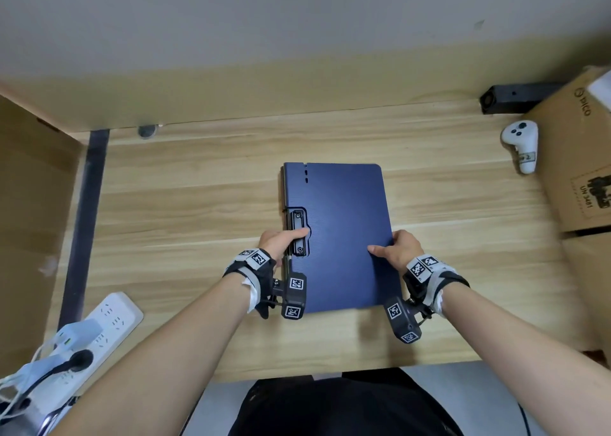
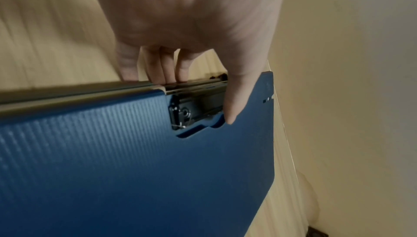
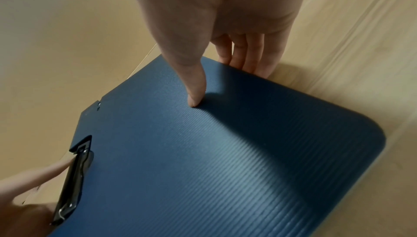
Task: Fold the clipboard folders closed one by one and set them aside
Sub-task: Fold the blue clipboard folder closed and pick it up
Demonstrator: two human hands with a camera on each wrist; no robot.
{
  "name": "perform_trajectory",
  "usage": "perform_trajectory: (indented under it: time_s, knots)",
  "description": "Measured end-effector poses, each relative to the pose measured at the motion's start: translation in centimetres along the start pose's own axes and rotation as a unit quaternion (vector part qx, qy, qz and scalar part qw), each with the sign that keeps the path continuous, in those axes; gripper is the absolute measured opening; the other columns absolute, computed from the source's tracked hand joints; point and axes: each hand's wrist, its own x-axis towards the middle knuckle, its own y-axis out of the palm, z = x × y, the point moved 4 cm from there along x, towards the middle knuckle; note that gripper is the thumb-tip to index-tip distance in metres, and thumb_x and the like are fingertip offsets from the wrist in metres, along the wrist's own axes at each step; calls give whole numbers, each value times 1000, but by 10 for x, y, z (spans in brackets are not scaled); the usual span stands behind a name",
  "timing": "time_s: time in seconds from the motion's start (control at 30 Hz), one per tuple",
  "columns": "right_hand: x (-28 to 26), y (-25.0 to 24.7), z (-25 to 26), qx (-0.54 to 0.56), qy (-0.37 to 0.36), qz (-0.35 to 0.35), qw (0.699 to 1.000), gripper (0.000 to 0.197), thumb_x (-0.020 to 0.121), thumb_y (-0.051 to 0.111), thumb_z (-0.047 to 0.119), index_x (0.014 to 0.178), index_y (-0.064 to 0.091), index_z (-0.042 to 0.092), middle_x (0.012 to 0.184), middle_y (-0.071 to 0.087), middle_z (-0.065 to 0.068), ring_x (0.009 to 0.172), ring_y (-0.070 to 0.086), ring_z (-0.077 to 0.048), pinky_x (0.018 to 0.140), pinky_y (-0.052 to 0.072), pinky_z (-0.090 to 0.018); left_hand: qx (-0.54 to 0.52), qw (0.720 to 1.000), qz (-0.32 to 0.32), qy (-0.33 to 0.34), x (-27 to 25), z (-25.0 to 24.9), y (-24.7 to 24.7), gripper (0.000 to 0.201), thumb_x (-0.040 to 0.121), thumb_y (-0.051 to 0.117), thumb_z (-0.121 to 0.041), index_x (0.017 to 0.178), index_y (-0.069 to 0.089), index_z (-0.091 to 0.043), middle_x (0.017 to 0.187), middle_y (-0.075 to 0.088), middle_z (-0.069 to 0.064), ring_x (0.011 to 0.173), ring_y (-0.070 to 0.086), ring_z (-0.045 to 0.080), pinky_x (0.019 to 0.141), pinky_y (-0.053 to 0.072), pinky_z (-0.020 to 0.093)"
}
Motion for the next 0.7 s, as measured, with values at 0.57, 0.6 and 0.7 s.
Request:
perform_trajectory:
  time_s: [0.57,0.6,0.7]
  knots:
    - [15,-11,-5,8,-1,68,998,62,46,86,51,93,66,16,91,72,3,84,69,-19,77,53,-31,131,990,23,38,-10,-7,9,113,27,93,-58,120,58,-5,113,69,15,107,66,30,97,52,44]
    - [14,-12,-4,11,-2,70,998,62,45,86,51,93,66,16,91,72,3,85,69,-19,78,53,-31,124,991,17,44,-6,-4,10,116,23,93,-60,121,57,-8,114,69,14,108,66,30,97,52,45]
    - [13,-15,-3,24,-7,88,996,60,44,87,50,90,69,15,91,75,2,86,71,-20,87,55,-36,99,993,12,67,-3,-1,9,118,26,93,-63,124,53,-12,119,68,7,109,65,22,99,51,43]
